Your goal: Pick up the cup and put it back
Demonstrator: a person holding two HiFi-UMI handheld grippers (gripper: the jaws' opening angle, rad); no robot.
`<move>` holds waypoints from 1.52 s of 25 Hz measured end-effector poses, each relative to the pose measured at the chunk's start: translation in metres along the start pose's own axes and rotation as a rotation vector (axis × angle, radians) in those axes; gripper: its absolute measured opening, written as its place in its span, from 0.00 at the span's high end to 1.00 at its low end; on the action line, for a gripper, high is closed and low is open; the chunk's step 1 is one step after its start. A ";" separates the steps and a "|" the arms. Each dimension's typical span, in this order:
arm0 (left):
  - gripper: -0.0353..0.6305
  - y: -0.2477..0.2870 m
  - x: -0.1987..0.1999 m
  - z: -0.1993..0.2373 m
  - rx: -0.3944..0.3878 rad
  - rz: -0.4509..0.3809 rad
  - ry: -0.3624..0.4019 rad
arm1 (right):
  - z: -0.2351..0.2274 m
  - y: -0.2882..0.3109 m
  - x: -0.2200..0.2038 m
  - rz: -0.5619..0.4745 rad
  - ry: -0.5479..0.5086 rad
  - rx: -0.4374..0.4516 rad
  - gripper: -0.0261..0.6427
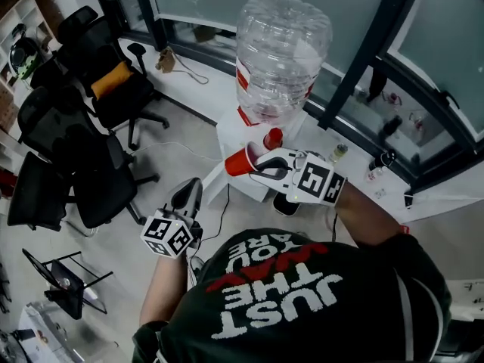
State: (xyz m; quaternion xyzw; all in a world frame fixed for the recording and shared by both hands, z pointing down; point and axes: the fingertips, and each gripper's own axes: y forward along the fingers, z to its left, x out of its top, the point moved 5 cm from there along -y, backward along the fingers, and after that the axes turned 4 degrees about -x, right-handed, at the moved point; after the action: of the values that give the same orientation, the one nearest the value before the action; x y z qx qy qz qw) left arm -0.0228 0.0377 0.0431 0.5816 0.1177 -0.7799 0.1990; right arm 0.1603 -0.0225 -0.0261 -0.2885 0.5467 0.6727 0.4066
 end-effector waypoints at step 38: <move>0.94 0.081 -0.670 0.246 0.035 0.396 -0.183 | 0.085 0.497 -0.712 0.737 -0.079 -0.090 0.89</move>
State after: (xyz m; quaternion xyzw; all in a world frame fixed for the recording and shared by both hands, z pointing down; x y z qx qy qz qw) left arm -0.0350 -0.0206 0.7587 0.5236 -0.0311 -0.7771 0.3479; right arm 0.0949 -0.1400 0.8357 -0.0638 0.5677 0.8078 0.1449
